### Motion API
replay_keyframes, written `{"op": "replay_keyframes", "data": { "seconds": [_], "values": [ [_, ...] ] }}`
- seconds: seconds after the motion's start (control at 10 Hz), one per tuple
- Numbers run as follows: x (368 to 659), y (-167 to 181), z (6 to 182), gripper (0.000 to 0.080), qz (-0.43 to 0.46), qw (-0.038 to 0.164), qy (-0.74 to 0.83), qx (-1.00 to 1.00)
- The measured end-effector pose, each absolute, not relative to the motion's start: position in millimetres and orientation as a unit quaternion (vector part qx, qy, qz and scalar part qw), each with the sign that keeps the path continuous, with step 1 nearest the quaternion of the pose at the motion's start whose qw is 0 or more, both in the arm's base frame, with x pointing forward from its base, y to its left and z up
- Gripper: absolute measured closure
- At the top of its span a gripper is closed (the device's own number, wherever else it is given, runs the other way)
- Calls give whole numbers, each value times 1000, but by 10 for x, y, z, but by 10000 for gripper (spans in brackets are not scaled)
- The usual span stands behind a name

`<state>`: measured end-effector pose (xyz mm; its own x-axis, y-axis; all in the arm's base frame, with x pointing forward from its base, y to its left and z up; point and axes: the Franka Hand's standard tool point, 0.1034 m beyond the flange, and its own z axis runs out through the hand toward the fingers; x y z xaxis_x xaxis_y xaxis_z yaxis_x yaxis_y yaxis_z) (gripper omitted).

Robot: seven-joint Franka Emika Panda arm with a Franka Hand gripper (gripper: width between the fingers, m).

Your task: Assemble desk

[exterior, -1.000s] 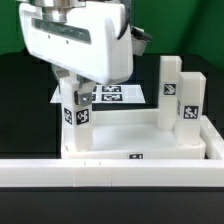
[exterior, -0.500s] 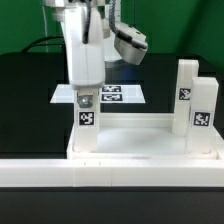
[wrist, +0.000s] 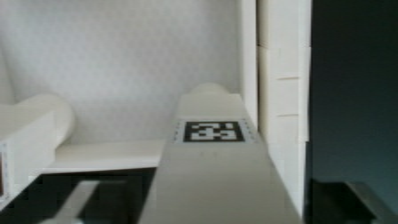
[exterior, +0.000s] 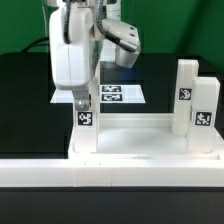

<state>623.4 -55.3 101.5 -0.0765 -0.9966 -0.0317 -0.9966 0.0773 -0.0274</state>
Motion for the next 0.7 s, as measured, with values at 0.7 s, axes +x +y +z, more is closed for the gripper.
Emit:
{"op": "replay_keyframes", "data": {
  "seconds": [0.7],
  "values": [
    [6221, -542, 998, 150, -7, 17, 539, -842]
  ]
}}
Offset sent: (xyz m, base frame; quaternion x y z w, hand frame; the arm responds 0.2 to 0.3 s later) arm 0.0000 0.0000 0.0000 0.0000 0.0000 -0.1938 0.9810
